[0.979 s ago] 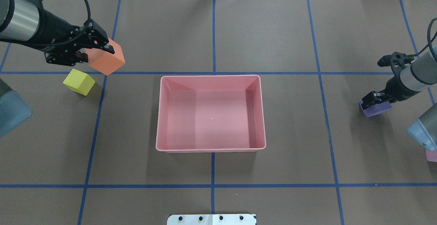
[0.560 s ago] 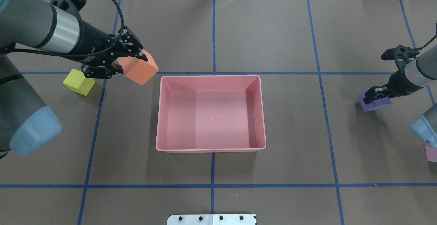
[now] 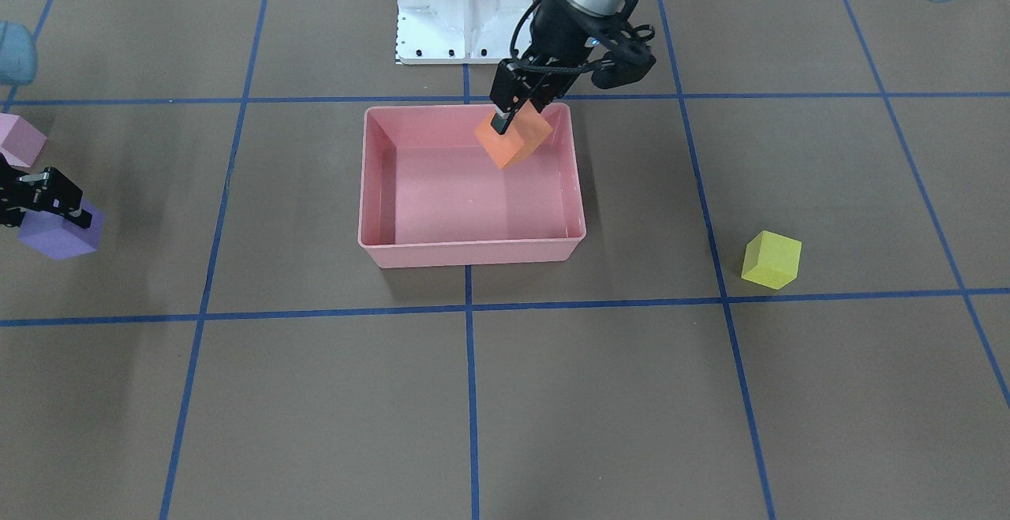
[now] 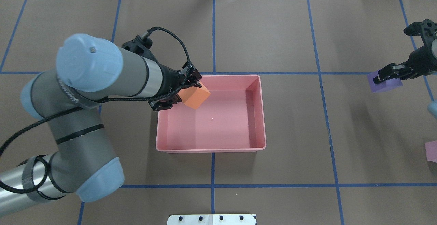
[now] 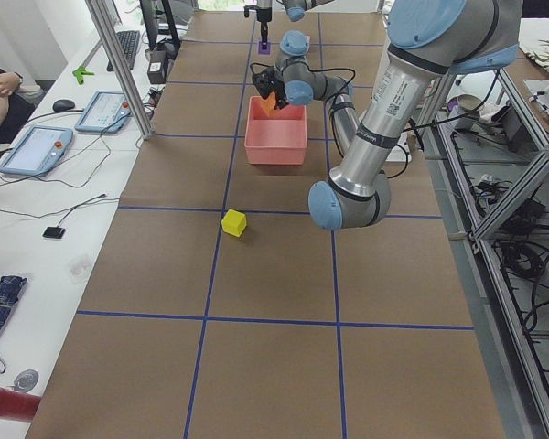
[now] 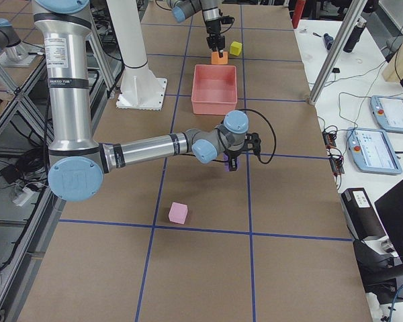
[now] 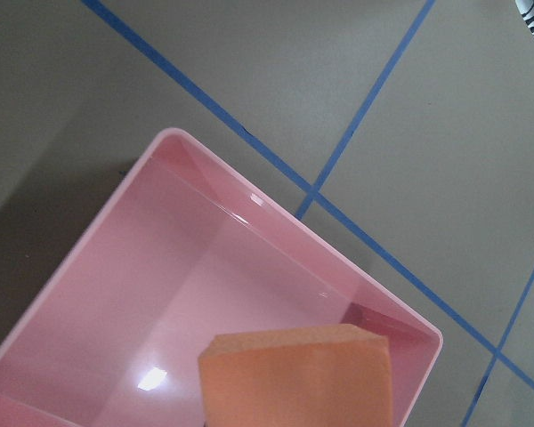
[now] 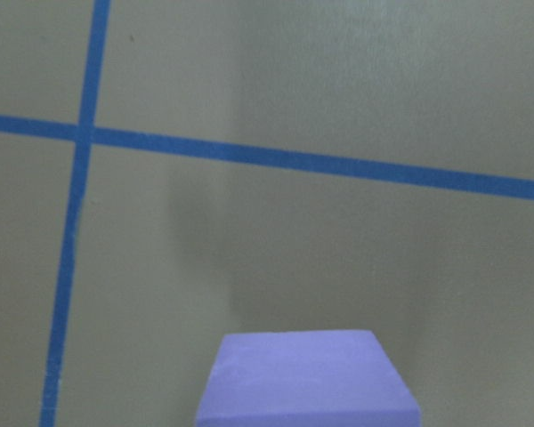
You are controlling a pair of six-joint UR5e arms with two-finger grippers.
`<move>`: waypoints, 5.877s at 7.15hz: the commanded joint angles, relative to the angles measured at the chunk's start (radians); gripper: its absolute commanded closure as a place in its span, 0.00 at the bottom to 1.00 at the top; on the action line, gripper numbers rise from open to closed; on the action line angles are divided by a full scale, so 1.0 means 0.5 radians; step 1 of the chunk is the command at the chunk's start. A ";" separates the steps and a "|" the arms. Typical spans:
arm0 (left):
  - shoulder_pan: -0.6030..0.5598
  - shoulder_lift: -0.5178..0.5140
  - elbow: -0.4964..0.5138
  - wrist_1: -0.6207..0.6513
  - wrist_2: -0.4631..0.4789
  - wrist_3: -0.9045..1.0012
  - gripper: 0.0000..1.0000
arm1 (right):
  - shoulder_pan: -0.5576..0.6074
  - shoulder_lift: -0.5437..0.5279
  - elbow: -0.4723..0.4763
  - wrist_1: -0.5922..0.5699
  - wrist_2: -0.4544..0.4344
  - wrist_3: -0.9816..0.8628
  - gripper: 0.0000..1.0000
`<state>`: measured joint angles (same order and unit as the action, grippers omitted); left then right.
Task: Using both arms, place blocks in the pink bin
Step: 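Carry the orange cube into the pink bin and release it with the left gripper, then withdraw the left gripper while the right gripper lowers the purple cube into the bin, then grasp the yellow cube with the left gripper while the right gripper withdraws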
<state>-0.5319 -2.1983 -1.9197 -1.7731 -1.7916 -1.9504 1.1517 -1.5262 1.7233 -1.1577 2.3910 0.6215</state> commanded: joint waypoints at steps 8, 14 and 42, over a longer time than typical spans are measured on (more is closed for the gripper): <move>-0.095 -0.120 -0.201 0.754 -0.071 1.032 0.00 | 0.054 0.702 0.167 -0.182 0.443 1.075 1.00; -0.887 0.086 0.176 0.850 -0.580 2.771 0.00 | -0.706 1.012 0.256 -0.191 -0.350 1.588 1.00; -0.725 0.743 0.897 -0.721 -0.666 2.443 0.00 | -0.715 1.298 0.231 -0.838 -0.469 1.414 0.01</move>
<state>-0.8967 -1.8309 -1.4718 -2.1313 -2.1250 -0.7298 0.7347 -0.8652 1.7847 -1.4103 2.1254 1.4487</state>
